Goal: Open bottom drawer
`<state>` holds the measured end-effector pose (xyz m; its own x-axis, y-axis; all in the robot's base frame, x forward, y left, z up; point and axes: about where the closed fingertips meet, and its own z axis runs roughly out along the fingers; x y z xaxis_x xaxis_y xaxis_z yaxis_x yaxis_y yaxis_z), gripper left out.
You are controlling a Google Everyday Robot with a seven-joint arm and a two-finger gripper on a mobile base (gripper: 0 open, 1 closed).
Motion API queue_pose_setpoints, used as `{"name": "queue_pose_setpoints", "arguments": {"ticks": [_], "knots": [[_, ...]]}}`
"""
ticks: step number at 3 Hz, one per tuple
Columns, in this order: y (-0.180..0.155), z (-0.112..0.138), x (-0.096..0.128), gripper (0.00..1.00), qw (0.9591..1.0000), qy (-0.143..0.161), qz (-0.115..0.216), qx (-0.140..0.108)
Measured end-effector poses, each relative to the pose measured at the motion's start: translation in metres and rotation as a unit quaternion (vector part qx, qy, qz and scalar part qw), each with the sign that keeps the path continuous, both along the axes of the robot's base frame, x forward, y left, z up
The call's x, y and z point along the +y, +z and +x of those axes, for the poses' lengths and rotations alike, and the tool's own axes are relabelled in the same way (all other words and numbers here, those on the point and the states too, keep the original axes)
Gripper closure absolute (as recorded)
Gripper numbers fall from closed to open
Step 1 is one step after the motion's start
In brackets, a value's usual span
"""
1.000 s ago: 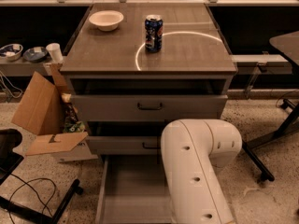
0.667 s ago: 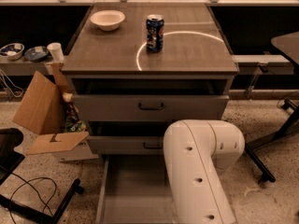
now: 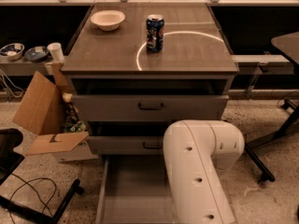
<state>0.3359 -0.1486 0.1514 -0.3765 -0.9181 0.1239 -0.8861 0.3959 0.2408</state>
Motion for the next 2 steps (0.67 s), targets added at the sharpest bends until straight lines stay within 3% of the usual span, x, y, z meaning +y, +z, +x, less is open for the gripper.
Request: {"name": "queue_pose_setpoints", "arguments": {"ticks": [1, 2], "knots": [[0.0000, 0.0001, 0.0006, 0.85, 1.0000, 0.000, 0.000, 0.000], [0.0000, 0.0001, 0.0006, 0.62, 1.0000, 0.000, 0.000, 0.000]]}}
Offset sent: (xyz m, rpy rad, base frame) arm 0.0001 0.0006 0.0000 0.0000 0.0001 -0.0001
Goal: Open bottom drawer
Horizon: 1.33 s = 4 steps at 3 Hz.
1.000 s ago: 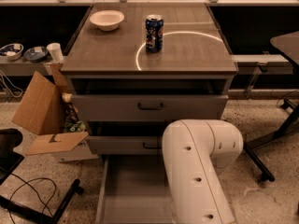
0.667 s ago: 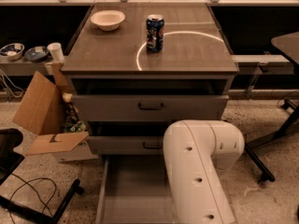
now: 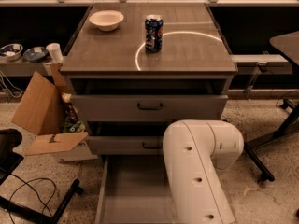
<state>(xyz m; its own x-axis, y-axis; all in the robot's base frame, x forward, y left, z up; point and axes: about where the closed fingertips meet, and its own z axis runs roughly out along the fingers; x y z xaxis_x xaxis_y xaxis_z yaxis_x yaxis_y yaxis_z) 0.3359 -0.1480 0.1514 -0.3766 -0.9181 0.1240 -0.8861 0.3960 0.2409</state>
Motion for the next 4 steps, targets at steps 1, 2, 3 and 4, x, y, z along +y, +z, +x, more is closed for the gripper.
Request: {"name": "queue_pose_setpoints", "arguments": {"ticks": [1, 2, 3, 4], "knots": [[0.000, 0.000, 0.000, 0.39, 1.0000, 0.000, 0.000, 0.000], [0.000, 0.000, 0.000, 0.16, 1.0000, 0.000, 0.000, 0.000], [0.000, 0.000, 0.000, 0.00, 1.0000, 0.000, 0.000, 0.000], [0.024, 0.002, -0.010, 0.00, 0.9995, -0.005, 0.012, -0.027]]}}
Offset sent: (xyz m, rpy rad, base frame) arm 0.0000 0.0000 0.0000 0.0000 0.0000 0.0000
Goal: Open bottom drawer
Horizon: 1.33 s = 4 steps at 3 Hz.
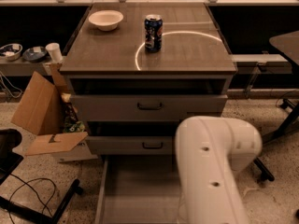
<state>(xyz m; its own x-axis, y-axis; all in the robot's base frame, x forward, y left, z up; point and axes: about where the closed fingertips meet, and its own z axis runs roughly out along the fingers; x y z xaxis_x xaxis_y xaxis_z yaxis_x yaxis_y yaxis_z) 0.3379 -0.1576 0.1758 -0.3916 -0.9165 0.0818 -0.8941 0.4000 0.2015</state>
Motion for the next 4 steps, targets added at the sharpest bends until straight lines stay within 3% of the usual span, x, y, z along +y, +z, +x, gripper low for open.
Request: {"name": "queue_pose_setpoints", "arguments": {"ticks": [1, 2, 3, 4], "knots": [[0.057, -0.031, -0.014, 0.00, 0.9997, -0.006, -0.009, -0.022], [0.118, -0.054, -0.041, 0.00, 0.9956, 0.008, -0.052, -0.077], [0.193, -0.062, -0.039, 0.00, 0.9803, 0.049, -0.124, -0.146], [0.208, -0.063, 0.021, 0.00, 0.9766, 0.100, -0.120, -0.148]]}}
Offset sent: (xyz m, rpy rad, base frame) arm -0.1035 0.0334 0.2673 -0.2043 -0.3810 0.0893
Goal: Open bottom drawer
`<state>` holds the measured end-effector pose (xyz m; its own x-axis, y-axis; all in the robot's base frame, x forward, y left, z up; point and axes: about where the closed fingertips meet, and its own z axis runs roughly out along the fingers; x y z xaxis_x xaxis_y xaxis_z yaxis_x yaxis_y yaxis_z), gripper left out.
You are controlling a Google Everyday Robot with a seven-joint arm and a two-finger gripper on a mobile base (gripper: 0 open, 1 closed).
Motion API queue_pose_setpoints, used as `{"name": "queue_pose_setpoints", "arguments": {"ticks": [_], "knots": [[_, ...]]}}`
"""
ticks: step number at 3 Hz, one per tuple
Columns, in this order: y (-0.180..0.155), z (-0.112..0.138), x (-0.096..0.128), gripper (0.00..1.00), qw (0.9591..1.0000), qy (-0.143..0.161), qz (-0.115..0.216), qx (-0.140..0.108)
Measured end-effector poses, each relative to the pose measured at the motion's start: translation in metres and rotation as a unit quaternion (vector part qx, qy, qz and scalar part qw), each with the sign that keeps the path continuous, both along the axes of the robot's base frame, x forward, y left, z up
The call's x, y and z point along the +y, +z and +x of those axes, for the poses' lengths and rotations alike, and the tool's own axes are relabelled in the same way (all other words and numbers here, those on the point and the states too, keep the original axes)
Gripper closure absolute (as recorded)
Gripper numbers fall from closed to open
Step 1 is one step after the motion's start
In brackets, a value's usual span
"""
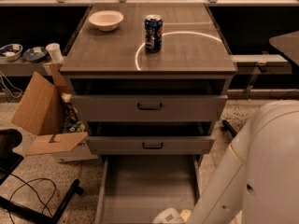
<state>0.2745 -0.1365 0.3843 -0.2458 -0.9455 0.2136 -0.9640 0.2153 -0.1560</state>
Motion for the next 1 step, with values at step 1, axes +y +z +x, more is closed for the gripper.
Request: {"name": "queue_pose_setpoints", "arguments": {"ticks": [1], "knots": [[0.0017, -0.0032, 0.0200, 0.00, 0.9998, 0.019, 0.010, 0.004]]}}
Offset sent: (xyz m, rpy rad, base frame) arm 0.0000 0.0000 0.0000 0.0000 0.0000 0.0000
